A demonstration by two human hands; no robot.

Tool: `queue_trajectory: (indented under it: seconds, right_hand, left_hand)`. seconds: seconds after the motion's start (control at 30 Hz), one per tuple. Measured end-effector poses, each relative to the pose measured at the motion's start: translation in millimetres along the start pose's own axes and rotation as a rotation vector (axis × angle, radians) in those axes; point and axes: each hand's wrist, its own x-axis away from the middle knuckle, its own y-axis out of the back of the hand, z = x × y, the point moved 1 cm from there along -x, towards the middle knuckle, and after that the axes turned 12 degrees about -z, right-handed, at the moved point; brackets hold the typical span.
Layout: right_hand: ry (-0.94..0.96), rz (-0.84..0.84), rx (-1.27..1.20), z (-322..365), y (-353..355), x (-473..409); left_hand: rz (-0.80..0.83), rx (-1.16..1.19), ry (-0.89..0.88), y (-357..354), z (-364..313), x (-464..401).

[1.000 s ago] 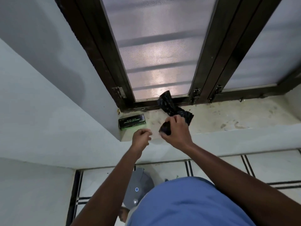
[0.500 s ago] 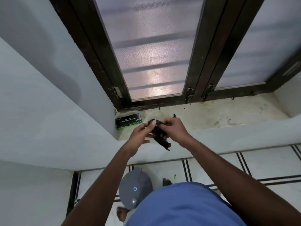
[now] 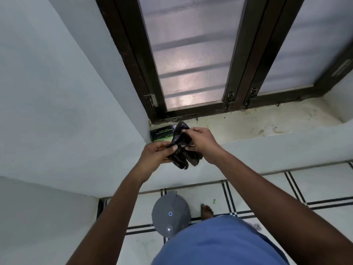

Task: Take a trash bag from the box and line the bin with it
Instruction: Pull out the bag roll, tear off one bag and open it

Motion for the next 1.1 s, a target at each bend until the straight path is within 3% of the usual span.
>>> queue_trajectory:
  seconds: [0.13,0.3,0.4,0.63,0.77,0.9,1.0,1.1]
  right_hand:
    - [0.099,0.038,0.082,-12.2,-10.3,41.2]
    - [0.504,0.161,0.437,-43.4,-29.3,124.4]
    - [0.676,0.108,0.52,-75.4,-43.5,154.3]
    - [0.572,0.124,0.263,-118.6,-52.2,189.3]
    - [0.532,0.042,0.212,-131.4,-54.4,217.3]
    - [0.351,-0.055,0.049,-139.1,-59.5,230.1]
    - [0.372,-0.079,0.079,-135.9,-59.4,233.9]
    - [0.444,-0.028,0.151,-131.2,-56.9,234.3]
  left_hand:
    - [0.047,0.114,0.069,35.7,2.1,26.3]
    - [0.001,0.127,0.089,68.5,17.1,57.6]
    - [-0.084,0.103,0.097,82.9,27.8,77.8]
    - [-0.054,0.116,0.182,115.0,58.3,112.3]
    - [-0.035,0.178,0.245,129.6,70.6,134.6]
    - [0.078,0.269,0.233,133.2,72.5,157.7]
    - [0.15,0.26,0.186,137.9,73.8,167.6]
    - [0.082,0.318,0.146,134.0,71.9,177.2]
